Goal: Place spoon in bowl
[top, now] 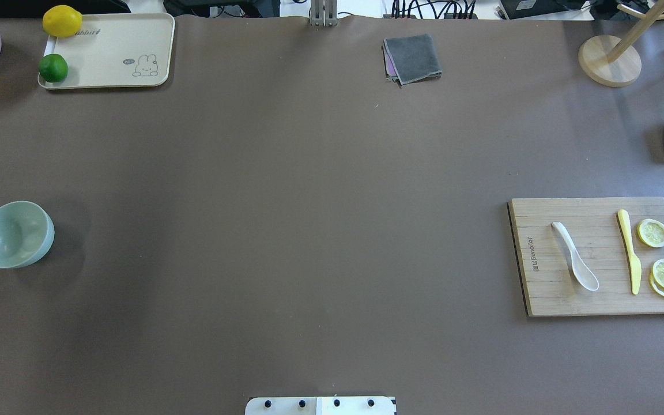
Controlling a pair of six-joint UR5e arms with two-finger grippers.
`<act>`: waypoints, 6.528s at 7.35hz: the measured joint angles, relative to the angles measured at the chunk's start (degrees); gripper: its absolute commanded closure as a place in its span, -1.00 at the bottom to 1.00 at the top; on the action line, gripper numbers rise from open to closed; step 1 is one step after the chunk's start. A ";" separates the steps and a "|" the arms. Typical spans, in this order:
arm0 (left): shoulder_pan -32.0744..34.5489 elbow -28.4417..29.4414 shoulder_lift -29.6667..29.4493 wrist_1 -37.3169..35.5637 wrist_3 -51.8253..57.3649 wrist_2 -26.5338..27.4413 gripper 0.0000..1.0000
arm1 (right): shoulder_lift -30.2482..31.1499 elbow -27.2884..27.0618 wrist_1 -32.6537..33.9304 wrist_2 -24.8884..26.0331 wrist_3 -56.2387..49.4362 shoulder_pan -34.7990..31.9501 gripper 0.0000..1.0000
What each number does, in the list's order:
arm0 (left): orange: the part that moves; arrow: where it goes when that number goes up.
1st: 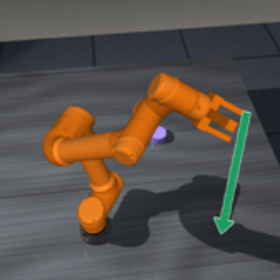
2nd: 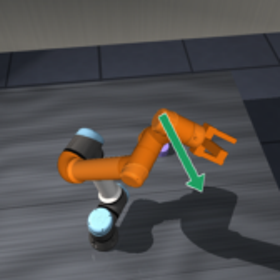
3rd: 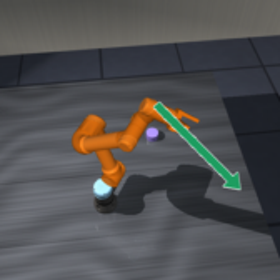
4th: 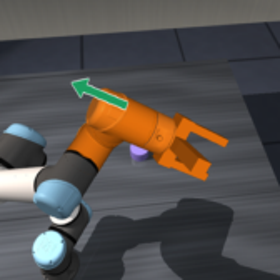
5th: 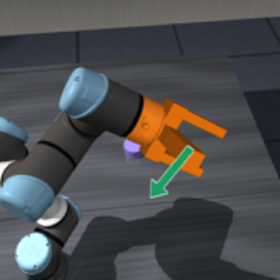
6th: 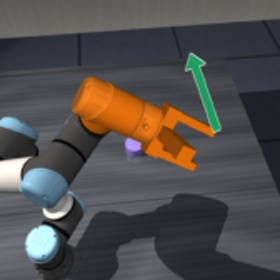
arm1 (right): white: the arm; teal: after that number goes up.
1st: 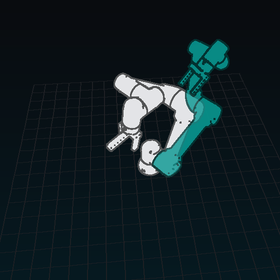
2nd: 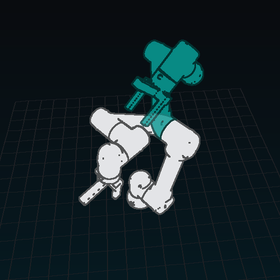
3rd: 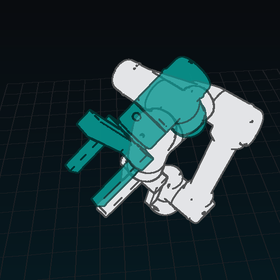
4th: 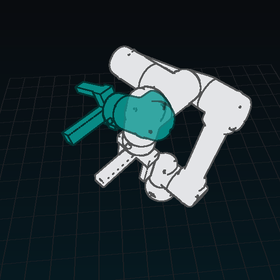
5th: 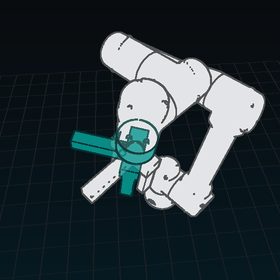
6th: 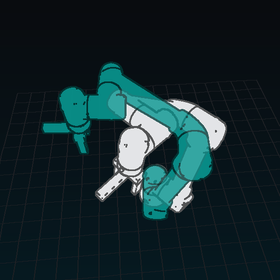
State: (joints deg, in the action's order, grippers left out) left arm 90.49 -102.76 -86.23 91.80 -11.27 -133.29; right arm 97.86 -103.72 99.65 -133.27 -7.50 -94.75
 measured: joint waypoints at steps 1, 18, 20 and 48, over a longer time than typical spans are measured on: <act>0.00 -0.18 0.01 0.00 -0.01 -0.03 -0.96 | 0.09 0.02 -0.06 -0.03 -0.40 0.00 -1.00; -14.80 9.06 -0.64 24.12 -10.01 -10.20 -0.96 | -2.64 1.48 -6.59 -6.93 0.18 3.05 -1.00; -19.23 12.95 0.36 32.43 -11.42 -8.29 -0.96 | -2.67 1.44 -6.70 -7.69 0.27 3.07 -1.00; -55.52 22.74 -48.76 12.40 -56.55 16.56 -0.26 | -4.34 2.38 -6.67 -7.70 5.64 4.34 -1.00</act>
State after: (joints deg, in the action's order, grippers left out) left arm 34.97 -80.02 -135.00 104.20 -67.82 -116.74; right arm 93.52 -101.34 92.98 -140.97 -1.85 -90.41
